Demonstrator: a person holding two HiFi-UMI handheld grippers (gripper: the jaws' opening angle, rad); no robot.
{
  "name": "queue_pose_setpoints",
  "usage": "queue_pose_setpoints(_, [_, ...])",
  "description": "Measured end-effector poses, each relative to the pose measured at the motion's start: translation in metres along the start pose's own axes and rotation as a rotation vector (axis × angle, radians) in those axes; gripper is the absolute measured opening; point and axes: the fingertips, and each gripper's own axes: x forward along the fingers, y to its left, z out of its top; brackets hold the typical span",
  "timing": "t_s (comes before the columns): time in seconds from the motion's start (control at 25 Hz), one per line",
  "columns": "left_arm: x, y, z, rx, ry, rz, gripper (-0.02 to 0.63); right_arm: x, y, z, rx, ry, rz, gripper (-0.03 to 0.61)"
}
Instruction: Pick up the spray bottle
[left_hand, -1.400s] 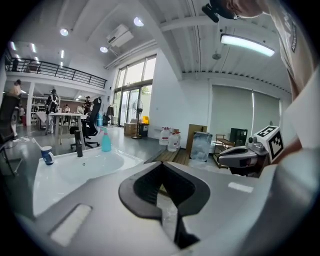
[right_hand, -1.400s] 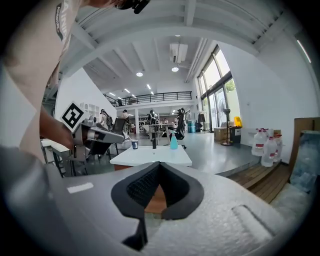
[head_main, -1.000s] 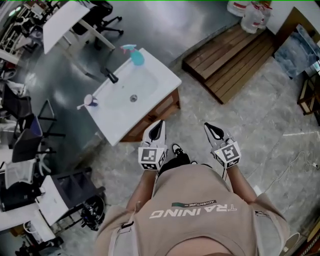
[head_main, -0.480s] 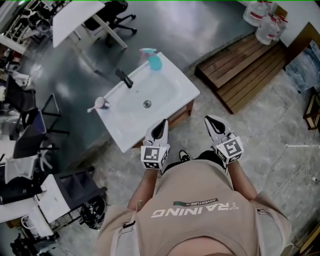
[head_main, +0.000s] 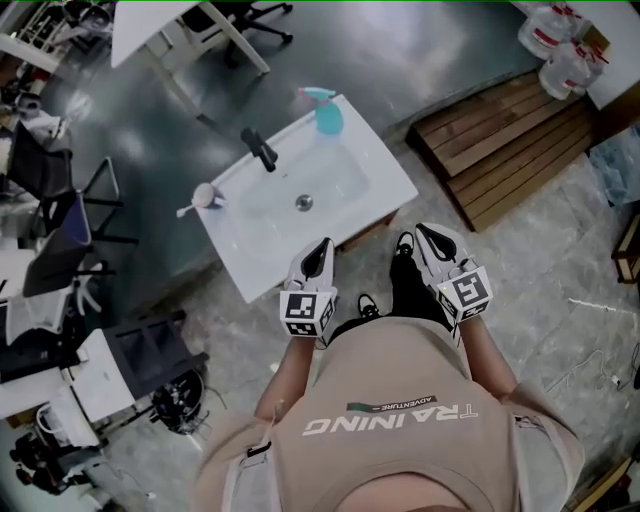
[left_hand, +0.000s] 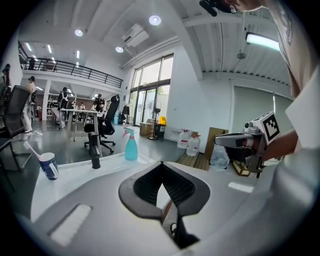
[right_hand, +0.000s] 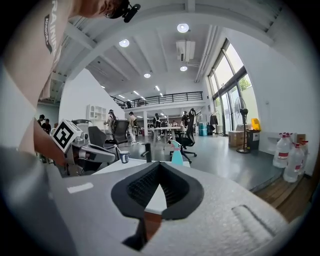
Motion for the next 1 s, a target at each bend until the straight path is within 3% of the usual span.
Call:
queue_pose_setpoints(0.16, [0.029,0.011,0.010,-0.010,0.011,0.047,0.015,0.030,-0.028,0.000,0.019,0.005,0.044,0.003])
queue_pose_setpoints(0.4, [0.098,0.025,0.040,-0.002,0.022,0.089,0.015,0.098,-0.090,0.034,-0.031,-0.044,0.145,0.003])
queue_pose_setpoints(0.6, [0.142,0.036,0.075,-0.048,-0.008,0.141,0.015,0.134,-0.126,0.054,-0.035,-0.058,0.208,0.003])
queue_pose_setpoints(1.0, [0.182,0.054,0.091,-0.053,-0.003,0.238,0.015,0.180,-0.161,0.046,-0.016,-0.016,0.305,0.003])
